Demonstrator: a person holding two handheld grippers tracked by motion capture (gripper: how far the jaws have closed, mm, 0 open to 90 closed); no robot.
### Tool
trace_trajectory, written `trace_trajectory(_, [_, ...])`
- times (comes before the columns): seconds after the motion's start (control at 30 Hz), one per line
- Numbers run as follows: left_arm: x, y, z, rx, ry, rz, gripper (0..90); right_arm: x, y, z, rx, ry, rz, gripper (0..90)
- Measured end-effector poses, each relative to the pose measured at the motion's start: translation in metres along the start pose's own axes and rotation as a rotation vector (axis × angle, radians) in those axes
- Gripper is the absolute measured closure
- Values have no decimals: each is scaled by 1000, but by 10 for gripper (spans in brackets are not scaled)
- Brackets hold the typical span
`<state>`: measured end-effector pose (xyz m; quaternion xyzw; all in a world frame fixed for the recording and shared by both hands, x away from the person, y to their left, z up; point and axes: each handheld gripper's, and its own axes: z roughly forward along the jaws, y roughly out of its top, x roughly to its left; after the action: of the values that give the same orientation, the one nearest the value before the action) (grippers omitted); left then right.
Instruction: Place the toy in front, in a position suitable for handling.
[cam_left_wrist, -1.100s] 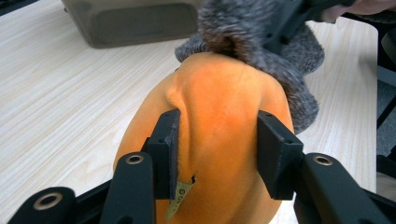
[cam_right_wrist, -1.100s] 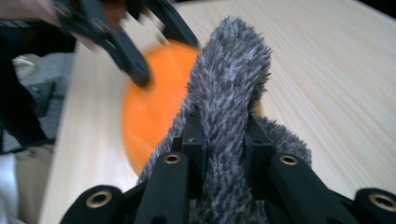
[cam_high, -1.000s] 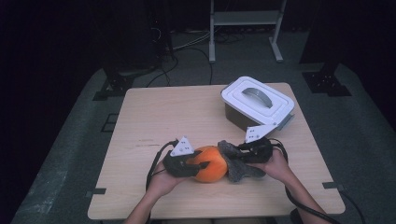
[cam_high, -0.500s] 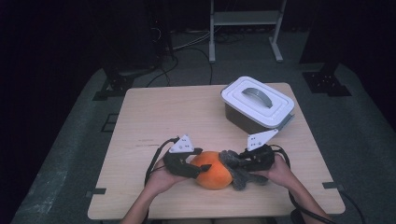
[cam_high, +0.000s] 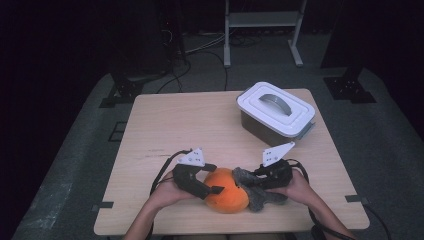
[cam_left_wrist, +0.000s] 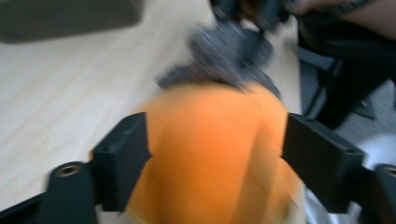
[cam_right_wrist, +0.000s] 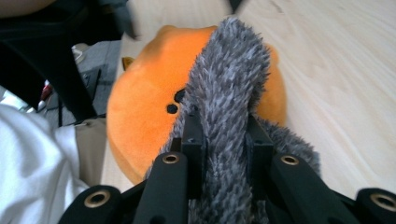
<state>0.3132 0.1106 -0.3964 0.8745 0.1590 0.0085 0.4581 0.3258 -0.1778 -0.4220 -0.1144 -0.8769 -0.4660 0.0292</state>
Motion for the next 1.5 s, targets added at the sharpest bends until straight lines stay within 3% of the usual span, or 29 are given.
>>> trace_trajectory(0.13, [-3, -7, 17, 94, -13, 32, 170, 6, 2, -2, 12, -2, -19, 741])
trace_trajectory(0.2, [-3, -10, 19, 82, -14, 23, 232, 4, 0, -8, 6, -2, -8, 743])
trace_trajectory(0.3, [-3, -11, 16, 91, 20, 21, 372, 0, -4, -21, -7, -38, 12, 752])
trace_trajectory(0.4, [-1, -14, 15, 83, 13, -5, 380, -4, -10, -43, -50, -75, 42, 753])
trace_trajectory(0.53, [-2, -15, 15, 77, 13, -14, 348, -5, -15, -78, -55, -148, 60, 753])
trace_trajectory(0.63, [-2, -15, 16, 72, 15, -17, 331, -2, -17, -103, -39, -207, 63, 753])
trace_trajectory(0.73, [-2, -16, 16, 68, 17, -16, 314, 1, -21, -122, 27, -275, 59, 752])
trace_trajectory(0.83, [-2, -16, 16, 60, 19, -10, 303, 0, -34, -135, 75, -315, 87, 751])
trace_trajectory(1.07, [-3, -16, 17, 45, 18, -7, 283, -12, -75, -132, 126, -351, 177, 738])
trace_trajectory(1.17, [-4, -16, 17, 42, 22, 1, 265, -18, -89, -122, 107, -329, 225, 672])
trace_trajectory(1.33, [-3, -16, 15, 31, 21, -5, 232, -20, -93, -114, 75, -304, 252, 549])
trace_trajectory(1.5, [-4, -14, 11, 15, 11, 0, 202, -21, -87, -115, 35, -305, 257, 485])
